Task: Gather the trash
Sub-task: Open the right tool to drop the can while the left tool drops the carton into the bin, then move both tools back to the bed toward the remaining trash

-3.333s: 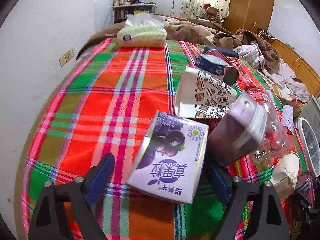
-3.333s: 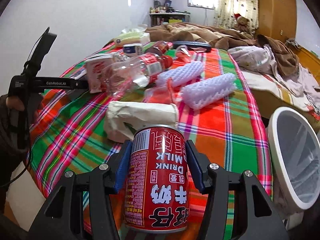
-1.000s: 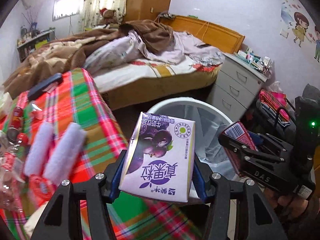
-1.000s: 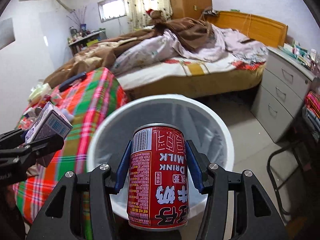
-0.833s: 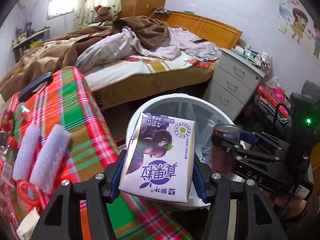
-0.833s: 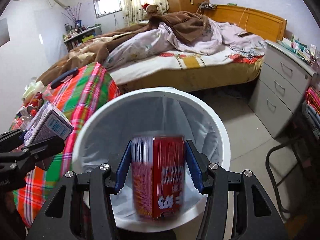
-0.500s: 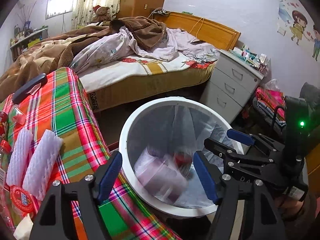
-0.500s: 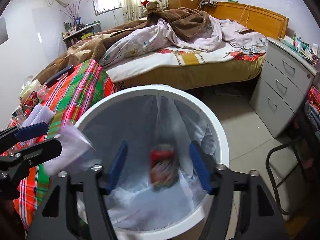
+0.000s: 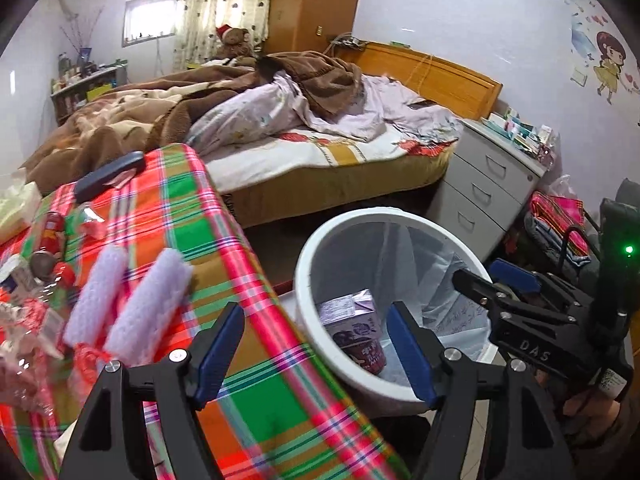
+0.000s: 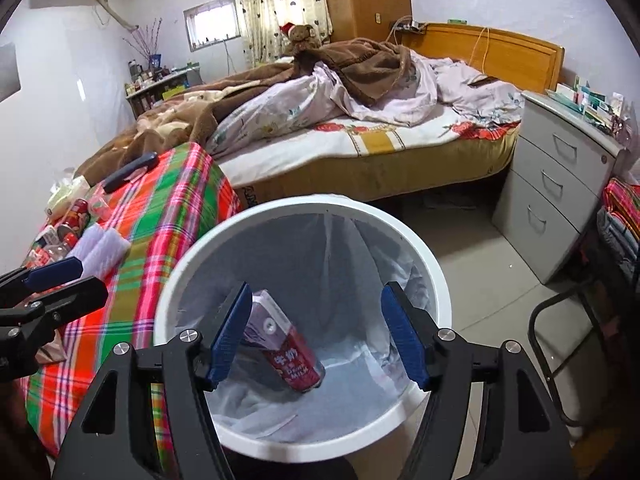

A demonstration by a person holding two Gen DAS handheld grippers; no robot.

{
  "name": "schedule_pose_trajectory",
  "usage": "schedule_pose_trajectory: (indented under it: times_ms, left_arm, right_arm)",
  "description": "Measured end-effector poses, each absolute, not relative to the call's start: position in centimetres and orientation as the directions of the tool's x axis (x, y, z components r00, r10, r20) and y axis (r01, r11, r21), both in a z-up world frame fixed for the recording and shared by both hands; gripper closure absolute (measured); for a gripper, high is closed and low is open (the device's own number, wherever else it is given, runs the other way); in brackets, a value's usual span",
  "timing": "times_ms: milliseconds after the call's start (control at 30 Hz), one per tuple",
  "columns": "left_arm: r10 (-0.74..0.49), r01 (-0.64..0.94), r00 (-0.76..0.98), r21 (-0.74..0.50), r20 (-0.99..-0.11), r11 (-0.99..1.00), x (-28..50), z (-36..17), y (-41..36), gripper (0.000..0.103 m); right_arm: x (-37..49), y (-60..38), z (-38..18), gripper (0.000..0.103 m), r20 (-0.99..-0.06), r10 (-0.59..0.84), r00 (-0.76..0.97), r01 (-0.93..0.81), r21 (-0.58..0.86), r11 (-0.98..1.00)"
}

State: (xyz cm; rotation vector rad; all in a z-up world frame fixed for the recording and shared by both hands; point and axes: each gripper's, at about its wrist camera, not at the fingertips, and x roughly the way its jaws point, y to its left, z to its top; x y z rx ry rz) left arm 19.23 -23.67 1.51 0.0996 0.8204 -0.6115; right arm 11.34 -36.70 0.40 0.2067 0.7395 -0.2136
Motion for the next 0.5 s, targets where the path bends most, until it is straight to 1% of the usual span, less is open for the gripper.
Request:
schedule_pose_trajectory:
  times_ms: [133, 300, 500]
  left_arm:
    - [-0.452, 0.524, 0.552, -0.130, -0.701, 0.842, 18.6, 2.2, -21.8, 0.030]
    - [-0.443, 0.493, 0.579, -0.140, -0.684, 0.859, 17.8, 3.0, -19.1, 0.030]
    - [-0.401, 0.438, 0.630, -0.121, -0.665, 0.891, 17.2, 3.7, -15.4, 0.030]
  right_arm:
    - [11.3, -35.6, 0.9, 0.034, -0.669, -0.113, 0.735, 0.251, 0.114, 0.961]
    - [11.2, -33.9, 1.5, 0.034, -0.656, -0.102, 0.748, 0.230, 0.112, 0.967]
    - [11.2, -31.3, 1.8, 0.034, -0.641, -0.058, 0.766, 0.179, 0.126, 0.976]
